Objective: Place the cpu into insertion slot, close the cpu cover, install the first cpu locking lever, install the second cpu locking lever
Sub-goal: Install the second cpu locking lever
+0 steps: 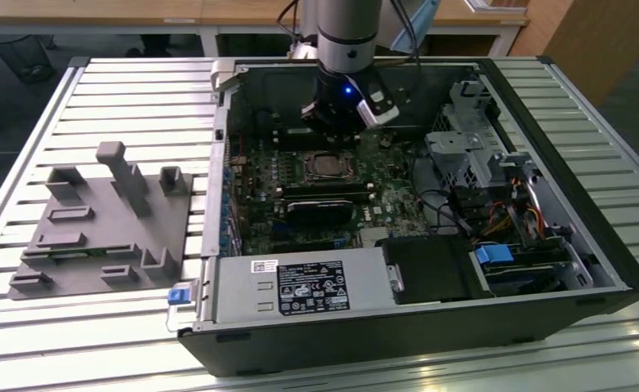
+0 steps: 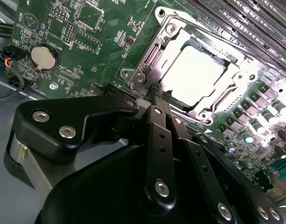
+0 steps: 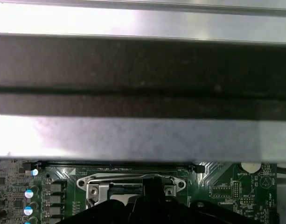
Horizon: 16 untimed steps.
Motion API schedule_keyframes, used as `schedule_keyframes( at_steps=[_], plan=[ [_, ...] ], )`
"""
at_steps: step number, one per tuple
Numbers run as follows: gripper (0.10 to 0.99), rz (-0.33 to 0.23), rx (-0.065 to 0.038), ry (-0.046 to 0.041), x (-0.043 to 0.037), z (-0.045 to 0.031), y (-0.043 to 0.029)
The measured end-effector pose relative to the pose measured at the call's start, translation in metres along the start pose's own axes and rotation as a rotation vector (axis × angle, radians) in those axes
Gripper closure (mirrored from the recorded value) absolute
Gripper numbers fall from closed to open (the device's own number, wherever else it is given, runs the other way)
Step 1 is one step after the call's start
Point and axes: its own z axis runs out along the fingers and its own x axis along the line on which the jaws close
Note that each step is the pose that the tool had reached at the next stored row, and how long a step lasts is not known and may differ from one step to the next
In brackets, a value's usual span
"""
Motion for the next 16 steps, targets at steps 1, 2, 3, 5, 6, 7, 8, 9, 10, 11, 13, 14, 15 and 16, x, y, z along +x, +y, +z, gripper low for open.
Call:
schedule_keyframes(
  at_steps=[1,2,3,5,6,7,8,9,10,11,13,14,15,16],
  plan=[
    [0.980,0.000,0.000,0.0000,-0.0001,0.0000,-0.0006],
    [0.980,0.000,0.000,0.0000,-0.0001,-0.0001,-0.0012],
    [0.980,0.000,0.000,0.0000,-0.0001,-0.0001,-0.0022],
    [0.980,0.000,0.000,0.0000,-0.0001,-0.0001,-0.0033],
    [0.980,0.000,0.000,0.0000,-0.0001,-0.0002,-0.0036],
    [0.980,0.000,-0.002,0.0000,-0.0002,-0.0005,-0.0037],
    [0.980,0.000,-0.003,0.0000,-0.0001,-0.0010,-0.0037],
    [0.980,0.000,-0.004,0.0000,-0.0002,-0.0022,-0.0037],
    [0.980,0.000,-0.004,0.0000,-0.0003,-0.0041,-0.0036],
    [0.980,0.000,-0.005,-0.0002,-0.0004,-0.0067,-0.0035],
    [0.980,0.000,-0.005,-0.0001,-0.0007,-0.0138,-0.0031],
    [0.980,0.000,-0.005,-0.0001,-0.0009,-0.0183,-0.0029],
    [0.980,0.000,-0.005,0.0000,-0.0011,-0.0226,-0.0026],
    [0.980,0.000,-0.005,0.0000,-0.0012,-0.0268,-0.0024]
  ],
)
